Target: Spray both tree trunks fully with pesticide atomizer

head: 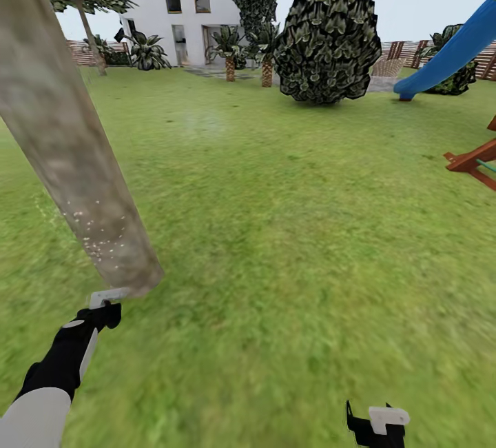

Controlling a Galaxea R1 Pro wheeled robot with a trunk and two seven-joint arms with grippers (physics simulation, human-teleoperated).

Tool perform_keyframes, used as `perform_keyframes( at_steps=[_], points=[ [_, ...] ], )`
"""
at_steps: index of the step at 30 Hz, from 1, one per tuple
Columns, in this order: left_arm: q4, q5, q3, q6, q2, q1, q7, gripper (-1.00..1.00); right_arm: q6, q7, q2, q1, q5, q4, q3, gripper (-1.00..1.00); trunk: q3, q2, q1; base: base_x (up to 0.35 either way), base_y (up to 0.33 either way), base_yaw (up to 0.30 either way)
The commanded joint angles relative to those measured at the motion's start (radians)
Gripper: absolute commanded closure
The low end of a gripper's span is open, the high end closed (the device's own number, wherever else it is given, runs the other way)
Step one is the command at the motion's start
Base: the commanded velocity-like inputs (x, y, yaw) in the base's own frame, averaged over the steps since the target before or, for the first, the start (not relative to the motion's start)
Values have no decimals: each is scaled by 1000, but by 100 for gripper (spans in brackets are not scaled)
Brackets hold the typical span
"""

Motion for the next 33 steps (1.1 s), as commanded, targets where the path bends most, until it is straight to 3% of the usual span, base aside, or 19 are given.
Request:
perform_keyframes(
  at_steps=[1, 7, 22, 33],
  points=[
    [0, 0, 0, 0, 0, 0, 0, 100, 0, 0, 0, 0, 0, 0, 0, -100, 0, 0, 0, 181, -239, 0],
    [0, 0, 0, 0, 0, 0, 0, 100, 0, 0, 0, 0, 0, 0, 0, -100, 0, 0, 0, 181, -239, 46],
    [0, 0, 0, 0, 0, 0, 0, 100, 0, 0, 0, 0, 0, 1, 0, -100, 0, 0, 0, 181, -239, 266],
    [-1, 0, 1, 0, 0, -1, 0, 100, 0, 0, -2, 0, 0, 1, 0, -100, 0, 0, 0, 181, -239, 13]
  ],
)
